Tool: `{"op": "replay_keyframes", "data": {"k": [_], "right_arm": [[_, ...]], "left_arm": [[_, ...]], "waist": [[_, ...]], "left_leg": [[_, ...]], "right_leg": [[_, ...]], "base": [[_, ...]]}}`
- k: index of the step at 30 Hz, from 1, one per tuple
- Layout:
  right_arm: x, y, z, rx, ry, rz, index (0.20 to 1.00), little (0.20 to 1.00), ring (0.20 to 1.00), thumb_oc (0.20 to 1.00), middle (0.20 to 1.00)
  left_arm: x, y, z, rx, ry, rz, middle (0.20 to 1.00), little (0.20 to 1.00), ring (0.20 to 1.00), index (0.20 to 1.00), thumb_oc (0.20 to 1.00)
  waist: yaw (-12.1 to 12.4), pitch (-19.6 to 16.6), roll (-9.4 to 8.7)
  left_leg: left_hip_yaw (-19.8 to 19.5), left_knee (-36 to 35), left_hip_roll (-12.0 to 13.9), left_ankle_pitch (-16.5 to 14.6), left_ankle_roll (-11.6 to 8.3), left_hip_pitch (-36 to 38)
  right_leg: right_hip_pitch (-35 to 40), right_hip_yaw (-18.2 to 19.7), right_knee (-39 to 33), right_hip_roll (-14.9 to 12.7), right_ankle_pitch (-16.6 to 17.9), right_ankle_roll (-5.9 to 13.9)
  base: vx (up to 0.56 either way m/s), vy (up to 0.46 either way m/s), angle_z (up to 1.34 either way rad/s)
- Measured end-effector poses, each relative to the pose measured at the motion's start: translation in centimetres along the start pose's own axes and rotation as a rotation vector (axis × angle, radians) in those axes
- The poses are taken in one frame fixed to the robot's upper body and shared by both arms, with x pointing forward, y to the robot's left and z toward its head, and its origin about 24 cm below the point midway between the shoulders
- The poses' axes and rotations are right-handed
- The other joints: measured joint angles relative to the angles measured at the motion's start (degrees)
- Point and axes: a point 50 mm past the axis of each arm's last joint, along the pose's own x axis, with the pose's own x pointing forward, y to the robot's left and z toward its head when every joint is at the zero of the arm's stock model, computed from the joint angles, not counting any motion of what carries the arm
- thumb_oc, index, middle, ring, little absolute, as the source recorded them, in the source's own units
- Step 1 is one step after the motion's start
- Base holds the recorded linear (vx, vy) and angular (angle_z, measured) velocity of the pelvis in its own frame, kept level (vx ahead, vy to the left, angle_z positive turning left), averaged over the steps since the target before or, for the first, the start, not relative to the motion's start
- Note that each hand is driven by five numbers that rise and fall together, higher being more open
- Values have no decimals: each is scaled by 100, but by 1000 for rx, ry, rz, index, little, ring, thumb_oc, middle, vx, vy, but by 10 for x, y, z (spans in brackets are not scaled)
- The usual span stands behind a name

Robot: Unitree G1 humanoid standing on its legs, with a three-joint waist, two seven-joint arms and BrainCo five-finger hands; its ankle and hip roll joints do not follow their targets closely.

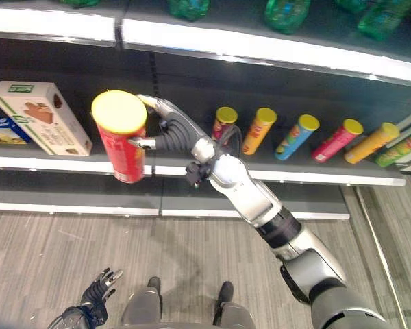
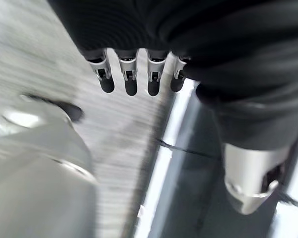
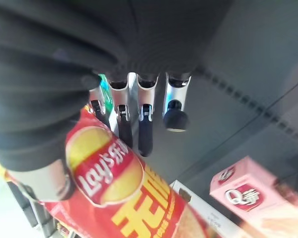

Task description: Put the goods on the table back onto the shelves and tidy them up.

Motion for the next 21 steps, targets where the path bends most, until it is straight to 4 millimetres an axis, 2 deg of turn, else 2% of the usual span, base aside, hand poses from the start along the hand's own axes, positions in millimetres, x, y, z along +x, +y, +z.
{"op": "replay_keyframes", "data": {"k": [1, 2, 3, 4, 6, 7, 9, 10, 12, 18, 21], "right_arm": [[-1, -2, -2, -9, 7, -1, 200, 200, 200, 200, 200], [-2, -4, -5, -21, 22, -5, 200, 200, 200, 200, 200], [-4, -6, -7, -30, 31, -7, 200, 200, 200, 200, 200], [-4, -8, -9, -38, 40, -9, 200, 200, 200, 200, 200], [-4, -9, -10, -47, 42, -13, 200, 200, 200, 200, 200], [-7, -10, -13, -52, 49, -15, 200, 200, 200, 200, 200], [-16, -14, -22, -66, 90, -22, 200, 200, 200, 200, 200], [-20, -21, -26, -102, 111, -22, 200, 200, 200, 200, 200], [-19, -21, -26, -99, 108, -24, 200, 200, 200, 200, 200], [-20, -22, -27, -106, 112, -20, 200, 200, 200, 200, 200], [-23, -26, -29, -119, 123, -25, 200, 200, 200, 200, 200]], "left_arm": [[-1, -5, -5, -14, 11, -9, 1000, 1000, 1000, 1000, 1000], [0, -12, -11, -32, 29, -21, 1000, 1000, 1000, 1000, 1000], [1, -13, -8, -35, 17, -29, 1000, 1000, 1000, 1000, 1000], [3, -15, -4, -22, 4, -40, 1000, 1000, 1000, 1000, 1000], [4, -17, 3, -12, -25, -50, 1000, 1000, 1000, 1000, 1000], [5, -20, 5, -11, -35, -56, 1000, 1000, 1000, 1000, 1000], [6, -28, 10, 12, -53, -87, 1000, 1000, 1000, 1000, 1000], [9, -40, 13, 31, -64, -132, 1000, 1000, 1000, 1000, 1000], [10, -41, 16, 29, -73, -133, 1000, 1000, 1000, 1000, 1000], [8, -43, 10, 2, -54, -128, 1000, 1000, 1000, 1000, 1000], [9, -46, 11, -2, -58, -135, 1000, 1000, 1000, 1000, 1000]], "waist": [[3, 17, 24], [-25, 4, -8], [-53, -1, -40], [-37, -11, -94], [-77, 36, -3], [-114, 66, 31], [-280, 106, 128], [-256, 237, 174], [-216, 354, 187], [-258, 559, 472], [-304, 679, 529]], "left_leg": [[22, -18, -123, 9, -7, 53], [-6, -41, -282, 14, 2, 136], [-15, -46, -416, 15, 2, 155], [28, -49, -577, 13, 5, 189], [21, -96, -653, 25, 26, 189], [-28, -175, -722, 92, 129, 163], [-303, -373, -757, 167, 234, 255], [-392, -522, -779, 288, 335, 262], [-396, -525, -773, 323, 324, 255], [-426, -735, -714, 466, 253, 365], [-471, -773, -681, 527, 208, 462]], "right_leg": [[135, 38, -226, 107, 46, -29], [280, 383, -525, 243, 172, 53], [347, 484, -756, 282, 365, -45], [391, 396, -875, 198, 463, -222], [392, 469, -893, 143, 487, -225], [399, 415, -871, 139, 452, -203], [466, 224, -888, 101, 353, -199], [445, 210, -890, 73, 305, -185], [442, 217, -890, 80, 279, -224], [471, 186, -888, 144, 328, -315], [608, 131, -890, 132, 319, -386]], "base": [[11, 228, -12], [8, 85, 1], [0, 0, 0], [0, 0, -5], [-42, 126, -15], [-46, 123, 29], [-4, -8, 65], [4, -34, 43], [12, -38, 11], [29, 1, 2], [-18, -18, 9]]}}
